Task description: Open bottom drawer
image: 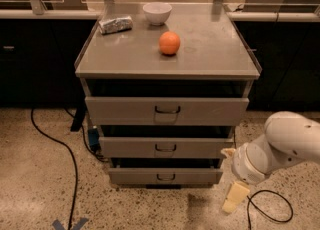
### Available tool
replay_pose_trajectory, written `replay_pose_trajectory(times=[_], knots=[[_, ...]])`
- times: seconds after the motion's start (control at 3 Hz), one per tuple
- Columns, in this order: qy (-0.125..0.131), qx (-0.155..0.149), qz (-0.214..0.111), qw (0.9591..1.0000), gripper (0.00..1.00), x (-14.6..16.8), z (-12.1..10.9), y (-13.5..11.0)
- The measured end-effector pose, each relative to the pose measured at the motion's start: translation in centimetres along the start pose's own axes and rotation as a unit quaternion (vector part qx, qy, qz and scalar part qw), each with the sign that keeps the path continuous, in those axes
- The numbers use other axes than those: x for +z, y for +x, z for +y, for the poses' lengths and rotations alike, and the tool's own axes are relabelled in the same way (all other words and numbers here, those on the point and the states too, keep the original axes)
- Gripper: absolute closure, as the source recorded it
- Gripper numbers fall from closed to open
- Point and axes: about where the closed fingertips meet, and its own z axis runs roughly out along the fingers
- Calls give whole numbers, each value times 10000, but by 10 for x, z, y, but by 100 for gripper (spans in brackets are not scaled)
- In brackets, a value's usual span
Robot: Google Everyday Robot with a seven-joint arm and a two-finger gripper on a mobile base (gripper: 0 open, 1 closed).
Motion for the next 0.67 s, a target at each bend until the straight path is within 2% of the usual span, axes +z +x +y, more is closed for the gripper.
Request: replay_pose_trajectory(times=[0.33,0.67], knots=[[12,259,86,9996,0,51,-14,28],[-89,480,120,9987,0,108,-21,57]])
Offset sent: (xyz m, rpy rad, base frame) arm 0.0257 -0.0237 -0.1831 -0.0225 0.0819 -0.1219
